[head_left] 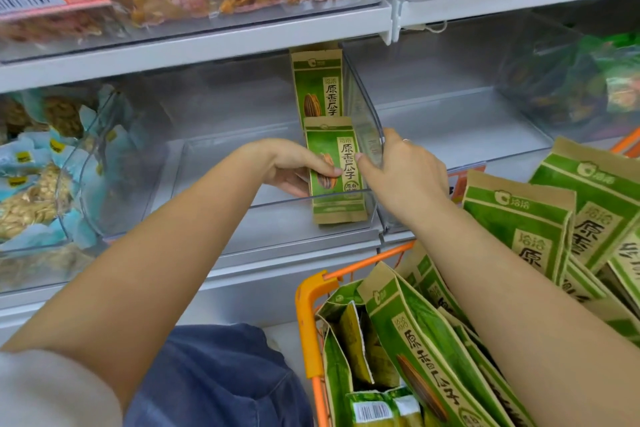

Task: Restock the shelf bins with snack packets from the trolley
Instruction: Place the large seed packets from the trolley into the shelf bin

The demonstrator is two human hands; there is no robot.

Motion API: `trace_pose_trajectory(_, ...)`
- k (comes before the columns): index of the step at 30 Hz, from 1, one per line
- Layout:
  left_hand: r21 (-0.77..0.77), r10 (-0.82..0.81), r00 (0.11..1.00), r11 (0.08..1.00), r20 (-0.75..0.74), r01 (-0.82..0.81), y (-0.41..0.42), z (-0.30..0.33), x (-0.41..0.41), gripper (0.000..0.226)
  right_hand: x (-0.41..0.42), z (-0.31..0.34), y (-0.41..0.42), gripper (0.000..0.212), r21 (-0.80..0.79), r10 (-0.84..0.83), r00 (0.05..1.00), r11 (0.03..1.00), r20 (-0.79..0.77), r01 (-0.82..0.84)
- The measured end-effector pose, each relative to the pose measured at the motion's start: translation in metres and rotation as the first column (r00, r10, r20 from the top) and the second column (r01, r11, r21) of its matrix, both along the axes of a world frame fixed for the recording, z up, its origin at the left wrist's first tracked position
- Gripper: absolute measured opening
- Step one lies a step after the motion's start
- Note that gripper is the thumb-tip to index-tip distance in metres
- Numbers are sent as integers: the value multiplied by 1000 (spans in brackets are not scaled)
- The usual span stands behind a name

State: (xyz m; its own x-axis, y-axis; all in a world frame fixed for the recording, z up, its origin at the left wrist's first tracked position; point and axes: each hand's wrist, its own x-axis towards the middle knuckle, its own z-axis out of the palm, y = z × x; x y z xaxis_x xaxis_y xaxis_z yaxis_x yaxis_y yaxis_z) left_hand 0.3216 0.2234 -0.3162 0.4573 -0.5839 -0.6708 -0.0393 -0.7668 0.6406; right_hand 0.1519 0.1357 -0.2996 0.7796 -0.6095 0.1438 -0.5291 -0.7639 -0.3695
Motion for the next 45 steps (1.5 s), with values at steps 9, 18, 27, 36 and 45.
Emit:
trace_pose_trajectory(9,-498,411,864,836,291,-230,-10,1,13,58,0,-2,-3,49,19,30,999,999,21,-30)
trace_pose_trajectory(18,-516,556,674,805,486,-293,-44,-9,18,76,2,-5,-5,47,-2,18,999,1000,40,-18)
trace_pose_trajectory(27,-507,519,776,806,358,-306,-51,-22,13,91,2,-5,-5,49,3,8,1000,1000,25,-8)
trace_pose_trajectory(36,-520,472,752,830,461,-202,-44,-22,13,83,2,-6,-5,50,-6,15,999,1000,39,-14)
trace_pose_trajectory(45,-398,482,798,854,362,-335,-42,-18,15,68,2,-5,-6,54,-1,16,999,1000,34,-16)
